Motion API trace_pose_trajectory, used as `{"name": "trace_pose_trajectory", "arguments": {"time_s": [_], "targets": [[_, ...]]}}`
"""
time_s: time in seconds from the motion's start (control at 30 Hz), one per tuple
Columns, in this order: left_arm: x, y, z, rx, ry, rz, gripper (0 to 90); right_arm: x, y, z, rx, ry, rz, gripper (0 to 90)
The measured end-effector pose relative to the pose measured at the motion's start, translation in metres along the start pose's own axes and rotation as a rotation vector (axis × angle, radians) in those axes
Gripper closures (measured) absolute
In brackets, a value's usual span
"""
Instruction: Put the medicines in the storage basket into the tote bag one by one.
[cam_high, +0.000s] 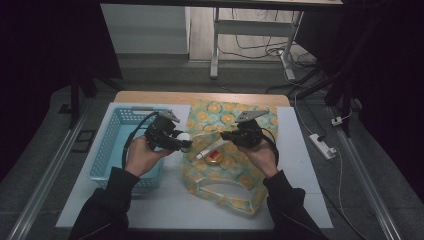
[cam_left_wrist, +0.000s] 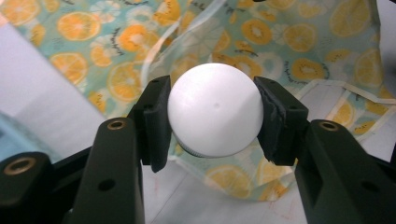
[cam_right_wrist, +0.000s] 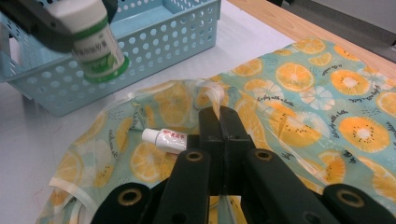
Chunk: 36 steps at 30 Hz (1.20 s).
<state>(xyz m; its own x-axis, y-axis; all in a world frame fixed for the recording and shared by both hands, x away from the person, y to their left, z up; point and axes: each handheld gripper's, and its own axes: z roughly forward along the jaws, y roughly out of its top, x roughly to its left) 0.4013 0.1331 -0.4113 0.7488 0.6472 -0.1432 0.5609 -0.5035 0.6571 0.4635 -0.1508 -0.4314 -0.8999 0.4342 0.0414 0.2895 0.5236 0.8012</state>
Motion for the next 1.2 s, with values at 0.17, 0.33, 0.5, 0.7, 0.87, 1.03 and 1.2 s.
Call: {"name": "trace_pose_trajectory", "arguments": {"time_s": [0.17, 0.33, 0.5, 0.7, 0.87, 1.03, 1.2], "targets": [[-0.008, 0.004, 0.012, 0.001, -0.023, 0.018, 50.3, -0.001, 0.000, 0.000, 0.000, -0.001, 0.001, 89.7], [-0.016, 0.011, 0.024, 0.011, -0.038, 0.045, 50.4, -0.001, 0.000, -0.001, -0.004, -0.003, 0.003, 89.7], [-0.021, 0.017, 0.036, 0.015, -0.053, 0.065, 50.4, -0.002, -0.001, -0.001, -0.002, -0.004, 0.007, 89.7], [-0.027, 0.025, 0.050, 0.020, -0.067, 0.086, 50.4, -0.003, -0.001, -0.001, -0.005, -0.006, 0.008, 89.7], [-0.031, 0.031, 0.064, 0.018, -0.079, 0.099, 50.4, -0.004, -0.001, -0.001, -0.007, -0.005, 0.007, 89.7], [-0.034, 0.036, 0.076, 0.024, -0.080, 0.109, 50.3, -0.005, -0.002, -0.002, -0.008, -0.006, 0.012, 89.7], [-0.033, 0.039, 0.088, 0.034, -0.077, 0.110, 50.3, -0.007, -0.002, -0.002, -0.008, -0.010, 0.012, 89.7]]}}
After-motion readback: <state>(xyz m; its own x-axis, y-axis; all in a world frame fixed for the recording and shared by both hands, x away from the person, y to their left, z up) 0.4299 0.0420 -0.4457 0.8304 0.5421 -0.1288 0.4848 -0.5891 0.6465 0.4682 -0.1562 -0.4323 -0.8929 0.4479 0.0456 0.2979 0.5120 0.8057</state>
